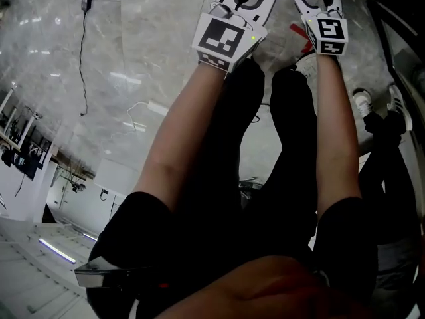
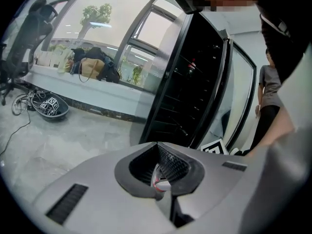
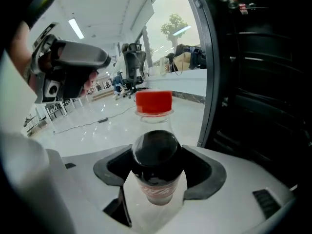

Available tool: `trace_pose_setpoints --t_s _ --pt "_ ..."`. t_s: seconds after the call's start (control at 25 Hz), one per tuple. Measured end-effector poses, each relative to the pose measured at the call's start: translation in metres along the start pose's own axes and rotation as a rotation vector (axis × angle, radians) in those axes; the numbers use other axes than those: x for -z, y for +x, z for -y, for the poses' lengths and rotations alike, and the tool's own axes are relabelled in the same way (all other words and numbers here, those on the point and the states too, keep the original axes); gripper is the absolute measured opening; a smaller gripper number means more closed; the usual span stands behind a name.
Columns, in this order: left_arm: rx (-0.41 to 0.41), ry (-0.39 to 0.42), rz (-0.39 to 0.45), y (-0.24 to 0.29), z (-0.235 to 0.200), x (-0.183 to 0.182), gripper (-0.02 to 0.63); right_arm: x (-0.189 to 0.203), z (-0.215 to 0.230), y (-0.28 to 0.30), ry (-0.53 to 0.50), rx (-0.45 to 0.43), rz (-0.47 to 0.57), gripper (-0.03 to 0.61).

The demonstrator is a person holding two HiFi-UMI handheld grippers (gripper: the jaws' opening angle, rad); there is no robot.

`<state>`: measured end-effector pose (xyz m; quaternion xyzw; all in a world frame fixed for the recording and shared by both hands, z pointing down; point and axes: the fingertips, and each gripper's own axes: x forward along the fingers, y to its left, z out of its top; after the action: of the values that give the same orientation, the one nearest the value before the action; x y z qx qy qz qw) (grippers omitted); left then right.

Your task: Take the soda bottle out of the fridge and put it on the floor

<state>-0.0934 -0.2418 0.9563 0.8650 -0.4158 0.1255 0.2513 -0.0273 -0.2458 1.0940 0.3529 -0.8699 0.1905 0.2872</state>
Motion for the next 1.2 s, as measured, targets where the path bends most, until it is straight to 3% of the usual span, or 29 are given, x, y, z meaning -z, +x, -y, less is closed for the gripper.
trace_pose_setpoints --t_s 0.36,0.56,0.72,1.0,1.2 --pt "-0.006 -0.022 -0.019 0.006 -0.032 0.038 0.005 0.073 -0.004 0.064 -0.057 -0.021 -0.108 0.318" --pt "-0.01 -0.013 -0.024 0.002 -0.038 0.04 0.005 0.08 -0.016 0.073 -0.141 -0.033 -0.133 0.318" --pt "-0.027 -0.025 -0.017 -0.005 -0.036 0.03 0.005 0.078 -0.019 0.069 -0.114 -0.058 -0.161 0.318" --pt "-0.032 -0.014 0.009 -0.022 -0.017 -0.021 0.005 0.025 -0.015 0.019 -0.078 -0.047 -0.108 0.319" --pt "-0.03 0.011 0.05 -0.042 0.016 -0.094 0.005 -0.075 -0.007 -0.073 0.012 0.0 0.061 0.318"
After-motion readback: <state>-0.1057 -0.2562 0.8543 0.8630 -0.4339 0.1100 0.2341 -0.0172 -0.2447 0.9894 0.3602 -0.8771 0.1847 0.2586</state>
